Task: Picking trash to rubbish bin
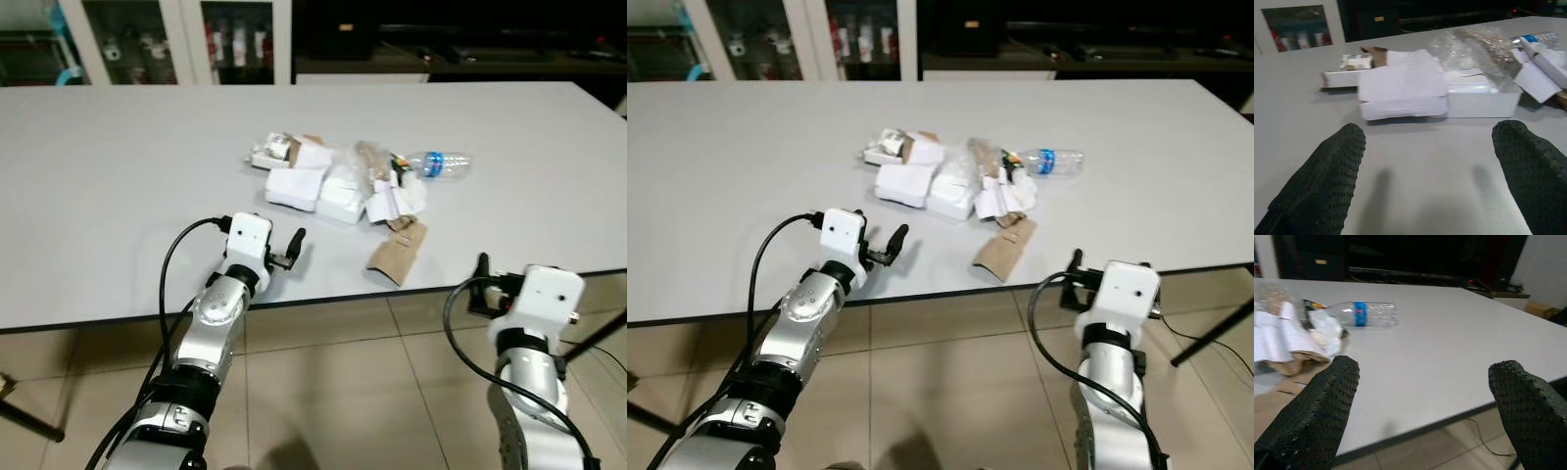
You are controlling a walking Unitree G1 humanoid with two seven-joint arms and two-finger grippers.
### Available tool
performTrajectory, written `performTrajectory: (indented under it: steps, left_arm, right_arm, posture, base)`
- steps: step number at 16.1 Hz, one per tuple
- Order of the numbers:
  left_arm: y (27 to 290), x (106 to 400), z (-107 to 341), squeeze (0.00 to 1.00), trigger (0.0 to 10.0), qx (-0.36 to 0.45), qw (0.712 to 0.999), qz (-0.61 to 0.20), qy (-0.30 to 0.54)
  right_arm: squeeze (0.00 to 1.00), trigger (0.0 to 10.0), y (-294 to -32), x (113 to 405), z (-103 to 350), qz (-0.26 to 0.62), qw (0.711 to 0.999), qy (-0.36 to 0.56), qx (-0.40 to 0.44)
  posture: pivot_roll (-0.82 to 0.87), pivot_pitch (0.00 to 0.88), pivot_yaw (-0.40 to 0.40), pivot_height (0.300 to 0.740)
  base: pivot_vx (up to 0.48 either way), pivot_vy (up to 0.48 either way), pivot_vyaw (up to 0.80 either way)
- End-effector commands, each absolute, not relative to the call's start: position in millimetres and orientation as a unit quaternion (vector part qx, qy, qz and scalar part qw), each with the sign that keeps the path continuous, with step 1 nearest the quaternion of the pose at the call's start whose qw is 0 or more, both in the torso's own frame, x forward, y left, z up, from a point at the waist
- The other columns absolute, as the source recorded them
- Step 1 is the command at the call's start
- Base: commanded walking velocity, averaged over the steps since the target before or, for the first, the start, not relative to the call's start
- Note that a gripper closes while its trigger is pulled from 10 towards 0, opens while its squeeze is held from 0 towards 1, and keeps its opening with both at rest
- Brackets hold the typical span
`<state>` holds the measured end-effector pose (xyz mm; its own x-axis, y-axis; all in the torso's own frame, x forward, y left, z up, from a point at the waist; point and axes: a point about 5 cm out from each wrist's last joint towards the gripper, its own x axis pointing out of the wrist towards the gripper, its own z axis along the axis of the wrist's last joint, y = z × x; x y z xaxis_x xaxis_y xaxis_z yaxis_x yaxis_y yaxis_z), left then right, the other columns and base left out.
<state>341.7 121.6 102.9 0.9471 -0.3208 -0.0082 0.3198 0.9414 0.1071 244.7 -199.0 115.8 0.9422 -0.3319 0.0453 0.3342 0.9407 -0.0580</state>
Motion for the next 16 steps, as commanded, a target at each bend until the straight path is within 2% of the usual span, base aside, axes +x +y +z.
performTrajectory:
  steps: [1,8,11,16]
  left_arm:
    - [121,343,104,0.0,10.0,0.055,0.985,-0.164,-0.001]
    - [130,346,105,0.0,10.0,0.077,0.986,-0.151,0.006]
    - [144,353,111,0.0,10.0,0.099,0.984,-0.145,0.009]
    - [155,355,116,0.0,10.0,0.117,0.983,-0.143,0.01]
  right_arm:
    - [0.0,10.0,-199,246,118,-0.169,0.985,-0.022,-0.037]
    - [0.0,10.0,-183,258,121,-0.128,0.991,-0.029,-0.01]
    - [0.0,10.0,-177,270,117,-0.121,0.992,-0.018,0.032]
    - [0.0,10.0,-168,293,112,-0.09,0.995,0.004,0.045]
  posture:
    - [0.2,0.048,-0.042,0.74]
    - [0.22,0.072,-0.017,0.74]
    - [0.23,0.102,-0.001,0.74]
    - [0.26,0.139,0.026,0.74]
  base:
    - [0.0,0.0,0.0]
    - [0.0,0.0,0.0]
    - [0.0,0.0,0.0]
    - [0.0,0.0,0.0]
